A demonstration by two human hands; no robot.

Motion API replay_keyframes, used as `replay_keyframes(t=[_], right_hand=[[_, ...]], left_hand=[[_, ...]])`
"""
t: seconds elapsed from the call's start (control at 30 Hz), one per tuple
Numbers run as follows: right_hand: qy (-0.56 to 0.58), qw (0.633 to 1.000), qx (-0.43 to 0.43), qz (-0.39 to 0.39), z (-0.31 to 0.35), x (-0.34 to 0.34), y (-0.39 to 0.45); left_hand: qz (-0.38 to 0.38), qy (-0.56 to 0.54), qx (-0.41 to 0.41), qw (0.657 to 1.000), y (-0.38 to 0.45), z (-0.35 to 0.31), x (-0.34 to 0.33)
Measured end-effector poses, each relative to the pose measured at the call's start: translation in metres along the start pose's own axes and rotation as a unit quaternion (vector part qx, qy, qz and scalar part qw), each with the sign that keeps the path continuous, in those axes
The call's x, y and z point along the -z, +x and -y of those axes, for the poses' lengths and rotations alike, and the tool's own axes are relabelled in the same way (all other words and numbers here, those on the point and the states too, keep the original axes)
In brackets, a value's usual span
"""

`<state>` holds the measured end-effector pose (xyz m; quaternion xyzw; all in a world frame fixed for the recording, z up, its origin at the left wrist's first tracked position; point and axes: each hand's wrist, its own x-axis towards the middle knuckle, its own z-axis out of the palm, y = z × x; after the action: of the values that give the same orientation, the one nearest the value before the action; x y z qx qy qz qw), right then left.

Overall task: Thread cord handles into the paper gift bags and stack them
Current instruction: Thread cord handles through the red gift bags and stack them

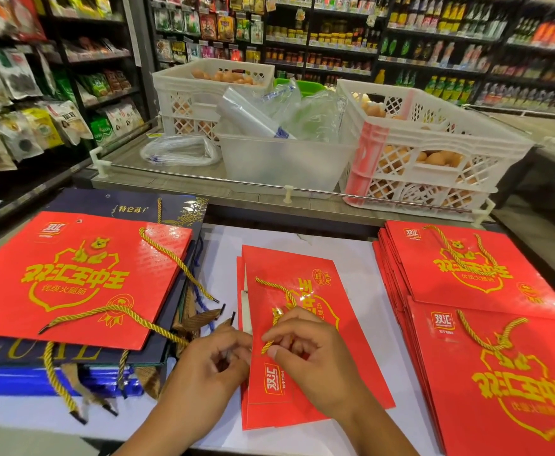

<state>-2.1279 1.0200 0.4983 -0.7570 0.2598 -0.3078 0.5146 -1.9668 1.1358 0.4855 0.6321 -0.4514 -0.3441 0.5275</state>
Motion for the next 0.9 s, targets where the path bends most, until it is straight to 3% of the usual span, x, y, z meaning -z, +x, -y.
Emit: replay_keyframes(t=[0.53, 0.67, 0.9], right_hand=[[-0.033, 0.999, 0.040, 0.000, -0.002, 0.003, -0.001], [-0.069, 0.996, 0.053, -0.010, -0.002, 0.000, -0.002], [-0.285, 0.951, 0.119, -0.022, -0.008, 0.014, -0.023]], left_hand=[[-0.028, -0.124, -0.002, 0.992, -0.004, -0.001, -0.003], [-0.019, -0.055, -0.020, 0.998, -0.005, 0.002, -0.005], [-0.019, -0.031, -0.028, 0.999, -0.009, -0.001, -0.002]])
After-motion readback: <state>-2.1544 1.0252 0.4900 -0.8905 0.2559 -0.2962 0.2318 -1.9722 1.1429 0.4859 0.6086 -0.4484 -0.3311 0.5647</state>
